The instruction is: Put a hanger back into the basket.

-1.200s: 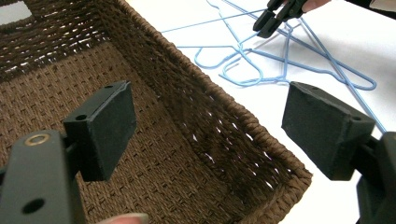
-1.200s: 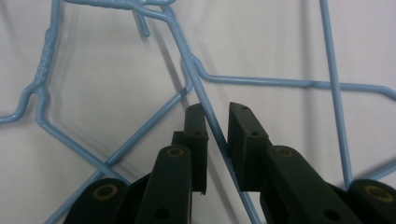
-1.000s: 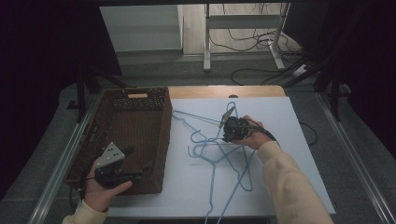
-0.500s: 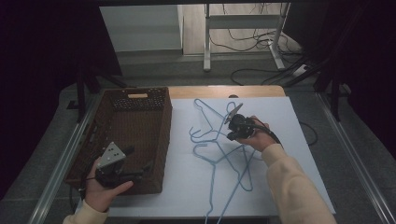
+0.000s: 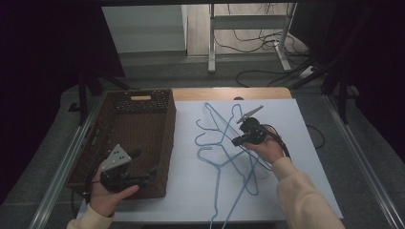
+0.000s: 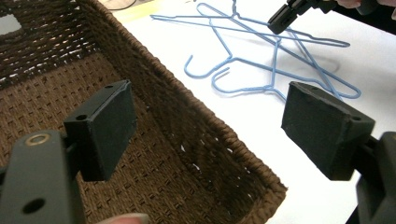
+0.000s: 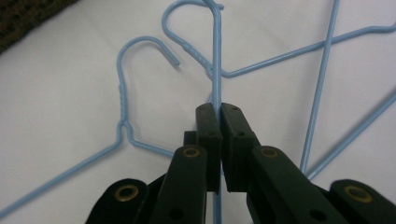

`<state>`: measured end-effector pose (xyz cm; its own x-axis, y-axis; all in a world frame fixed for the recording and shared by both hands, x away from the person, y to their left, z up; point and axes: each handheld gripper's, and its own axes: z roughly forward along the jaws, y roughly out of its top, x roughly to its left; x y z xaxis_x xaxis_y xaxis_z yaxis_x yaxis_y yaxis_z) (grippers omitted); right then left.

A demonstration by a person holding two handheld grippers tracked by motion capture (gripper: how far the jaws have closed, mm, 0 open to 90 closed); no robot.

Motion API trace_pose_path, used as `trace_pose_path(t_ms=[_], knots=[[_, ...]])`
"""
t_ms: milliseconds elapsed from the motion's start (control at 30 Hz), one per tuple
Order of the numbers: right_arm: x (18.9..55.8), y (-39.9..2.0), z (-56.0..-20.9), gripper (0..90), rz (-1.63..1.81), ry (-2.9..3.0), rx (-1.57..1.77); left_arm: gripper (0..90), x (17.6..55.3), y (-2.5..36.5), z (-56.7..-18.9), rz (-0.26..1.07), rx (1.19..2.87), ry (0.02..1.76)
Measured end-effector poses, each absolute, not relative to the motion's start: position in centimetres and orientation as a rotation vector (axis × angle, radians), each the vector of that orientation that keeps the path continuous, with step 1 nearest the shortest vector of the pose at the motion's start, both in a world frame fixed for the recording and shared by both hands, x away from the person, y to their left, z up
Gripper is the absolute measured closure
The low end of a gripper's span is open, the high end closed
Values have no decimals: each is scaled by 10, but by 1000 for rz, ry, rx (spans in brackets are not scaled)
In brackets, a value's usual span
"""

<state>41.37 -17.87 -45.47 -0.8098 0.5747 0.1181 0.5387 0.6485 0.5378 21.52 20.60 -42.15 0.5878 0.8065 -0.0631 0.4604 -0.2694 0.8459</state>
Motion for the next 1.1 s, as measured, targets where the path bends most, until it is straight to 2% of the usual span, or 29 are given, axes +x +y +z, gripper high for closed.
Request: trace_pose_path(t_ms=[367, 1100], knots=[[406, -199, -450, 874, 1224, 2646, 1237, 178, 218, 194, -418, 473, 1921, 991], [387, -213, -433, 876, 1555, 2353, 1363, 197, 232, 158, -410, 412, 1929, 925]])
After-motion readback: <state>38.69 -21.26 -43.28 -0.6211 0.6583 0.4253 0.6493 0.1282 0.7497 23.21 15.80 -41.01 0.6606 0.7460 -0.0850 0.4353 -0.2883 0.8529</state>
